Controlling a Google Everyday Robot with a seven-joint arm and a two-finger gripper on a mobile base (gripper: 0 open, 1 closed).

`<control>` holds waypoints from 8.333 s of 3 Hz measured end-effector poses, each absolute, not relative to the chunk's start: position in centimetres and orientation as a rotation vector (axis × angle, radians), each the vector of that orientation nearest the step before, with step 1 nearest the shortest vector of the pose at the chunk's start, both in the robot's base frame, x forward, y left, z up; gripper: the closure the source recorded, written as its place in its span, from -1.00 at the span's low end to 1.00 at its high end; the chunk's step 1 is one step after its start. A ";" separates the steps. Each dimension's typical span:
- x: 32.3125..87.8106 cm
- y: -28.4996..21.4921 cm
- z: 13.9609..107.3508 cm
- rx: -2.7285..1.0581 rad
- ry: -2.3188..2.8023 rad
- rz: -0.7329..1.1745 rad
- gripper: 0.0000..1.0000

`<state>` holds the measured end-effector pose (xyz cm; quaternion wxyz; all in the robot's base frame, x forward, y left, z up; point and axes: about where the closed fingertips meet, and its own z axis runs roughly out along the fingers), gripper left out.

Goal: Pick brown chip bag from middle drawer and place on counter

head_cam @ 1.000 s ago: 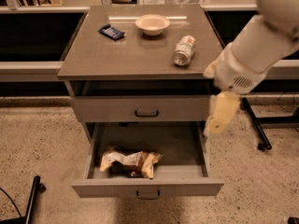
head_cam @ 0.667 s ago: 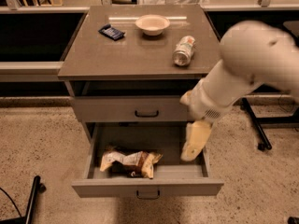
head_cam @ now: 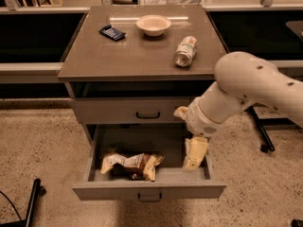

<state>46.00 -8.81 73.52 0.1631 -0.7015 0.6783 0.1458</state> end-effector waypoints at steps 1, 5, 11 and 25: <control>48.9 -6.5 71.2 -1.987 1.910 0.445 -1.00; 55.1 -1.0 58.4 -1.800 1.894 0.421 -1.00; 59.4 10.3 43.2 -1.807 1.802 0.458 -0.14; 60.8 1.5 96.4 -2.102 1.215 -0.237 1.00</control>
Offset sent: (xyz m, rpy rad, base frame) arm 0.1430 0.1037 -0.1562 0.2045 -0.2065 -0.1199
